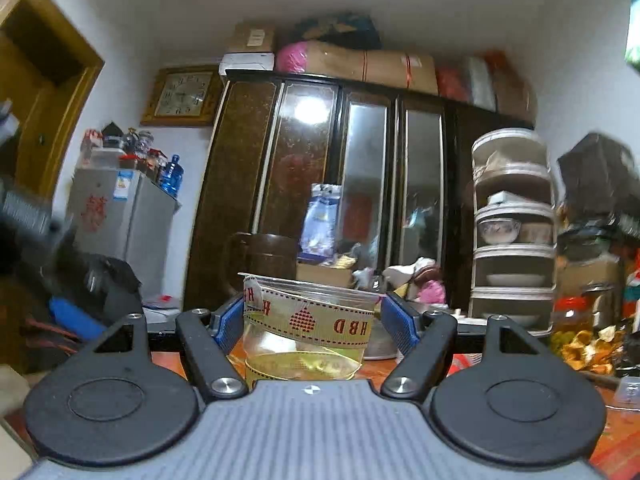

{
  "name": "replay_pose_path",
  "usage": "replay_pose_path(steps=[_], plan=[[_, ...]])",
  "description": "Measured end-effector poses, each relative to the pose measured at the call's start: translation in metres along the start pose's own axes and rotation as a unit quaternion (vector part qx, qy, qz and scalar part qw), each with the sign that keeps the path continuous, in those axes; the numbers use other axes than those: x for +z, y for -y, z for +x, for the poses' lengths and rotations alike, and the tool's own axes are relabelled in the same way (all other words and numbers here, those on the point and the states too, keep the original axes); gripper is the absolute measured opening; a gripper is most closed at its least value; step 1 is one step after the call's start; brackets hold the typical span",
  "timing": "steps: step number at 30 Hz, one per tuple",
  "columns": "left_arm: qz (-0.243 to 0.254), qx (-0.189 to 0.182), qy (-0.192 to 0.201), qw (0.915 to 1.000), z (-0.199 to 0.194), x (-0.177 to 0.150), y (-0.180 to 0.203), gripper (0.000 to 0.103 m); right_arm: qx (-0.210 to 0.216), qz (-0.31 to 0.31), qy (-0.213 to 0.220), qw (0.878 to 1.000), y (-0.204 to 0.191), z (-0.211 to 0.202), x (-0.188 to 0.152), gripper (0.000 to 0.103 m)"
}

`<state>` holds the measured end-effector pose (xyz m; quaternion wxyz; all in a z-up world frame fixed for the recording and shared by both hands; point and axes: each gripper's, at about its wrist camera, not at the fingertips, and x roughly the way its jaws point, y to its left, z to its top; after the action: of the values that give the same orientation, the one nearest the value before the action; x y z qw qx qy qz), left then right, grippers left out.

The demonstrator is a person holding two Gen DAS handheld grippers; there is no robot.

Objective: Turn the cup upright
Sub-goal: 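Rotate the cup upright with the right gripper and lower it to the table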

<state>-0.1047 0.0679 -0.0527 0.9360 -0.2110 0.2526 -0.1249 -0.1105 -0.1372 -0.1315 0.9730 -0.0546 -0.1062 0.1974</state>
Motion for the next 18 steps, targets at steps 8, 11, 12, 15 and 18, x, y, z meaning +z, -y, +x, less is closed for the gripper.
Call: replay_pose_path(steps=[8,11,12,15,18], plan=[[-0.007,-0.004,-0.004,1.0,0.003,-0.005,-0.002,0.086,-0.036,0.003,-0.022,0.999,-0.008,0.015,-0.026,0.072],[-0.011,-0.006,-0.007,0.9999,0.005,-0.007,-0.003,0.086,-0.044,0.005,-0.027,0.999,-0.008,0.014,-0.029,0.072],[-0.011,-0.007,-0.008,0.9999,0.005,-0.007,-0.003,0.086,-0.044,0.008,-0.03,0.999,-0.008,0.015,-0.031,0.073],[-0.012,-0.007,-0.009,0.9999,0.006,-0.009,-0.003,0.086,-0.049,0.007,-0.036,0.998,-0.01,0.012,-0.034,0.073],[-0.012,-0.006,-0.01,0.9999,0.006,-0.009,-0.003,0.086,-0.049,0.006,-0.039,0.998,-0.012,0.013,-0.037,0.074]])
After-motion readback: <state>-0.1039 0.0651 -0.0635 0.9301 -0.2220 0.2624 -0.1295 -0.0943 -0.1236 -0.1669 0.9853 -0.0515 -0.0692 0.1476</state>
